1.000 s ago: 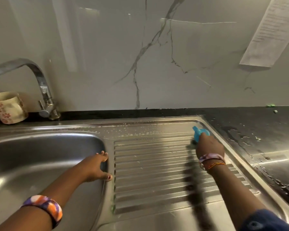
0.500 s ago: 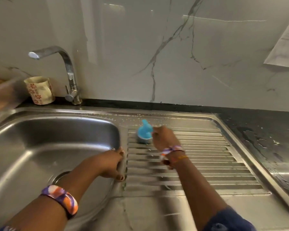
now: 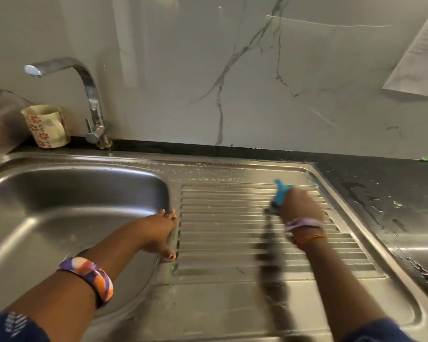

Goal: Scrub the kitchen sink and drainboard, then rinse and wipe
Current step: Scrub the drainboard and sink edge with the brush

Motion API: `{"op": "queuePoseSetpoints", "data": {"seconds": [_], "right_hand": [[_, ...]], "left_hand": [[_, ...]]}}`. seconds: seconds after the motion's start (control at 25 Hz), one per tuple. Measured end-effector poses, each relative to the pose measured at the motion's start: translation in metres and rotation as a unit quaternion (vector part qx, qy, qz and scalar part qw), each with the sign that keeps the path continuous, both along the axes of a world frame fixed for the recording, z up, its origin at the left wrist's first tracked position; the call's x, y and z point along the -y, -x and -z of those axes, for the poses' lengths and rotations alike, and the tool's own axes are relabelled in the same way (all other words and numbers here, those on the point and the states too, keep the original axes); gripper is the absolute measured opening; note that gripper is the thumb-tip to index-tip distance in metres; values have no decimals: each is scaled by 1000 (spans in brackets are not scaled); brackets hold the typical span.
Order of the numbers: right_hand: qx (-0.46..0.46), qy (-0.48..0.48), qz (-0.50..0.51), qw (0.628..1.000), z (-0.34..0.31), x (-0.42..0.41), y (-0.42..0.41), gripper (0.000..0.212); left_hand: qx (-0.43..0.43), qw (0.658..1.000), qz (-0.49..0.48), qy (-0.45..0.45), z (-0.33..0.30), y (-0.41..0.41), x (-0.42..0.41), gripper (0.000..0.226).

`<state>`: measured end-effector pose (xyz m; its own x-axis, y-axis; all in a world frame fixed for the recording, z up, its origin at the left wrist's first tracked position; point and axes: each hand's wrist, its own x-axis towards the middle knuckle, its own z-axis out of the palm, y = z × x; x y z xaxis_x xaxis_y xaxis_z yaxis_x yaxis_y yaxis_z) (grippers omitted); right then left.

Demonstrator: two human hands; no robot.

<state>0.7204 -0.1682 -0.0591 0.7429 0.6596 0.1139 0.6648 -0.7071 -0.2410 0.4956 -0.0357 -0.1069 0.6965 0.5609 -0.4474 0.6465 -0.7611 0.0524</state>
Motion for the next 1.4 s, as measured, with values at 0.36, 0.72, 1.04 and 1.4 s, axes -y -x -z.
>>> {"op": "queuePoseSetpoints", "data": {"seconds": [0.36,0.72,1.04,1.4], "right_hand": [[-156,-64,-179,969,17,-60,74,31],[-37,39,141,989,-11,50,-105,30],[-21,-15,-165,986,19,-38,117,31],[-46,6,22,999,11,35,-63,32]], "left_hand": [[-2,1000,-2,1,-5,-3,0,81],[3,1000,-2,5,-2,-1,-2,88],[9,1000,2,1,-2,0,0,89],[-19,1000,15,-16,-1,-3,-4,88]]}}
